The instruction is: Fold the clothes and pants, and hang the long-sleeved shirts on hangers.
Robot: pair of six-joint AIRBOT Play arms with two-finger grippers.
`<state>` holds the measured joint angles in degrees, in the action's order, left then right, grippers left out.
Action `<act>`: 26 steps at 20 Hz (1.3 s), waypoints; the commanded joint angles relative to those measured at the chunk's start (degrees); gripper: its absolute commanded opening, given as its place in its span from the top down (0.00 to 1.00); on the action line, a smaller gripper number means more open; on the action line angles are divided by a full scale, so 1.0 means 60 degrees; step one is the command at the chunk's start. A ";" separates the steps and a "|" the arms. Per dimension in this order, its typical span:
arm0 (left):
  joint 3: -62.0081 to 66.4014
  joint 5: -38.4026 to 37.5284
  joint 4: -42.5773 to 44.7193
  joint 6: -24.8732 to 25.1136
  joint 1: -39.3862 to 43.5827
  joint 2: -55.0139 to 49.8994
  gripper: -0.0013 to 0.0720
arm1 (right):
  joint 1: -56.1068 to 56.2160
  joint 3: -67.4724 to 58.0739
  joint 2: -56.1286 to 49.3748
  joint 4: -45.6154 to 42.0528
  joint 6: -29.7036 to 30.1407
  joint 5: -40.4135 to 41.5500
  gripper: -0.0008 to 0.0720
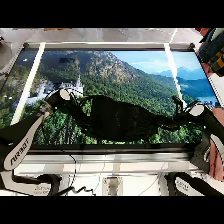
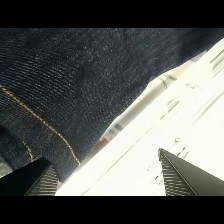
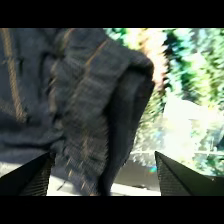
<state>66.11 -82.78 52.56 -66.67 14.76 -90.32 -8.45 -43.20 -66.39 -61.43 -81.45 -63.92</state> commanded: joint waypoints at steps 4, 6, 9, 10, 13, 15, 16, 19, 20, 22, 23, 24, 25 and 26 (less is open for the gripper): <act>-0.0033 -0.0018 0.0022 -0.0040 0.0117 -0.0288 0.02 | -0.0080 0.0007 -0.1832 0.1512 0.0102 0.0546 0.04; -0.0033 0.0186 0.0026 -0.0040 0.0117 -0.0288 0.02 | -0.0080 0.0007 -0.2328 0.2958 0.1362 0.0517 0.09; -0.0033 0.0692 0.0026 -0.0040 0.0117 -0.0313 0.02 | -0.0069 0.0007 -0.2962 0.4954 0.3013 0.0576 0.18; -0.0033 0.0867 0.0026 -0.0036 0.0117 -0.0317 0.02 | -0.0069 0.0007 -0.3140 0.5402 0.3377 0.0670 0.27; -0.0018 0.1191 0.0029 -0.0029 0.0087 -0.0313 0.02 | -0.0073 -0.0073 -0.3195 0.6073 0.3792 0.1297 0.95; 0.0124 0.1177 0.0044 0.0000 -0.0127 -0.0302 0.02 | -0.0073 -0.0510 -0.2951 0.6164 0.4025 0.1333 0.95; 0.0280 0.1126 0.0095 -0.0004 -0.0291 -0.0291 0.02 | -0.0080 -0.0834 -0.2747 0.6135 0.4022 0.1337 0.95; 0.1315 0.0630 0.0503 -0.0007 -0.1035 -0.0284 0.02 | -0.0080 -0.2248 -0.1785 0.4779 0.3796 0.1891 0.95; 0.1723 0.0481 0.0718 -0.0011 -0.1300 -0.0255 0.02 | -0.0080 -0.2761 -0.1453 0.3901 0.3246 0.2215 0.95; 0.2543 0.0215 0.1180 -0.0175 -0.1861 -0.0069 0.02 | -0.0084 -0.3872 -0.0739 0.1676 0.1413 0.2922 0.95; 0.2892 0.0178 0.1271 -0.0197 -0.2142 0.0120 0.02 | -0.0084 -0.4426 -0.0379 0.0459 0.0514 0.3187 0.95; 0.3136 0.0182 0.1271 -0.0193 -0.2397 0.0346 0.02 | -0.0084 -0.4914 -0.0058 -0.0780 -0.0375 0.3366 0.95; 0.3315 0.0182 0.1246 -0.0193 -0.2630 0.0601 0.02 | -0.0200 -0.5435 0.0244 -0.2047 -0.1494 0.3366 0.95; 0.3417 0.0178 0.1246 -0.0189 -0.2860 0.0936 0.02 | -0.0459 -0.5872 0.0481 -0.2936 -0.2626 0.3169 0.95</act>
<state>82.76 -80.95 58.81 -67.53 1.58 -88.14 -9.61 -70.37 -68.40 -57.84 -78.87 -47.33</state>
